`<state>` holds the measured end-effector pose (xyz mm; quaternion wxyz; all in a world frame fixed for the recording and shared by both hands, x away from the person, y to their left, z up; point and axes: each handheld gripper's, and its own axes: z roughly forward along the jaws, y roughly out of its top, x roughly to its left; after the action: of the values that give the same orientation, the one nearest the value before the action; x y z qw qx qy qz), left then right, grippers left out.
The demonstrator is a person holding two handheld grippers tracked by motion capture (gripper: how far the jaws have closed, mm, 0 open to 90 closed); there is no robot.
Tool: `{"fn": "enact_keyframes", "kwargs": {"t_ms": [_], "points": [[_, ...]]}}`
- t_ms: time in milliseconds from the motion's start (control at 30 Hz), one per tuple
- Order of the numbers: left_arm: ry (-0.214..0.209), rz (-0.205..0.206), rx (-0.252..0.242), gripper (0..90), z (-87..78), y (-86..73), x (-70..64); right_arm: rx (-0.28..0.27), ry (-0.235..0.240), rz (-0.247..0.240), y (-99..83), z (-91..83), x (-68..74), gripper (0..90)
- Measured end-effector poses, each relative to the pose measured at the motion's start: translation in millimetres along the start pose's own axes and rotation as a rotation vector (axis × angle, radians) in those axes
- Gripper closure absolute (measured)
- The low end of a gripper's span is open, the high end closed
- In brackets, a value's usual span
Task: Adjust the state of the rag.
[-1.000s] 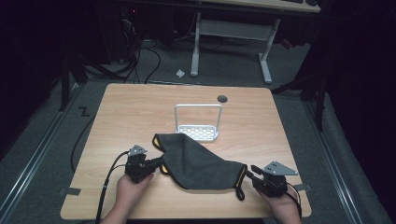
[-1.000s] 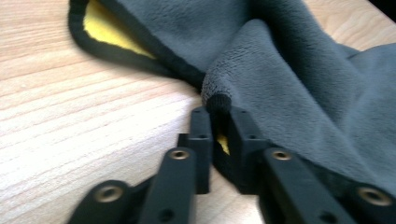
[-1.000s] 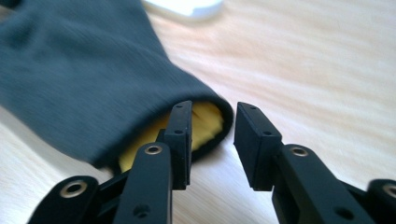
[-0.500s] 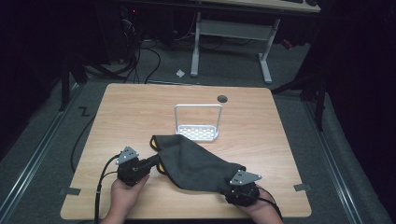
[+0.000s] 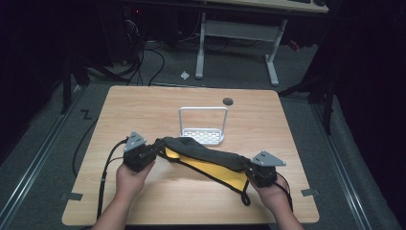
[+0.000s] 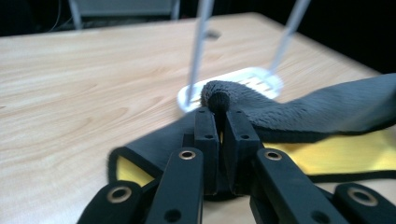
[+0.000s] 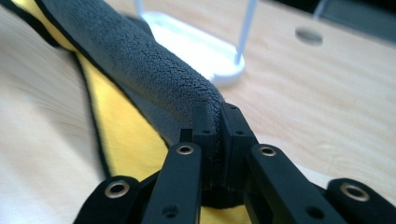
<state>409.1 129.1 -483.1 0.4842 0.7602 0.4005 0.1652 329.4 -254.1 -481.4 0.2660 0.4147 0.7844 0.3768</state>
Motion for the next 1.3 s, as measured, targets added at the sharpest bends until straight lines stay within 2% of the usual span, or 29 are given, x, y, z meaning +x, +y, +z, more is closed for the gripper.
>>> {"fn": "enact_keyframes", "kwargs": {"t_ms": [33, 100, 200, 300, 367, 500, 600, 733, 933, 1033, 1100, 1167, 1300], "points": [[0.004, -0.004, 0.025, 84.8, 8.3, -0.5, 3.1, 0.04, -0.003, 0.0, -3.2, 11.4, -2.0, 86.2], [0.013, -0.006, 0.105, 84.7, 29.9, -4.9, 10.6, 0.099, -0.006, -0.006, -9.4, 26.1, -4.1, 86.2], [0.015, -0.013, 0.199, 84.8, 50.1, -11.8, 13.8, 0.155, 0.009, -0.015, -16.7, 38.5, -3.2, 86.2], [0.011, -0.019, 0.244, 85.5, 57.0, -16.1, 14.6, 0.156, 0.004, -0.022, -19.9, 40.6, -0.3, 86.2], [0.012, -0.013, 0.246, 86.0, 56.2, -17.7, 13.5, 0.152, 0.008, -0.014, -21.1, 40.5, -0.7, 86.2], [0.004, -0.001, 0.249, 86.5, 48.0, -23.1, 9.7, 0.144, 0.014, 0.002, -23.0, 39.6, -0.8, 86.2], [-0.004, 0.004, 0.248, 86.7, 37.2, -30.1, 4.9, 0.144, 0.014, -0.006, -24.6, 36.9, 1.1, 86.1], [-0.045, -0.042, 0.243, 86.8, 16.4, -44.7, -4.6, 0.146, 0.027, -0.014, -29.3, 28.4, 5.6, 85.9], [-0.087, -0.023, 0.262, 87.5, -14.2, -63.9, -25.2, 0.151, 0.051, -0.018, -37.5, 14.0, 12.6, 85.6], [-0.113, -0.029, 0.276, 87.9, -24.3, -70.0, -33.3, 0.154, 0.055, -0.024, -40.6, 7.9, 15.9, 85.2], [-0.121, -0.012, 0.28, 87.9, -32.5, -75.4, -40.7, 0.157, 0.059, -0.023, -43.8, 2.4, 18.1, 85.2], [-0.135, -0.022, 0.283, 88.0, -39.1, -80.0, -46.4, 0.16, 0.064, -0.024, -46.9, -3.1, 20.4, 85.2], [-0.153, -0.008, 0.297, 88.1, -49.5, -84.6, -54.7, 0.166, 0.067, -0.043, -52.5, -14.7, 26.4, 85.4]]}}
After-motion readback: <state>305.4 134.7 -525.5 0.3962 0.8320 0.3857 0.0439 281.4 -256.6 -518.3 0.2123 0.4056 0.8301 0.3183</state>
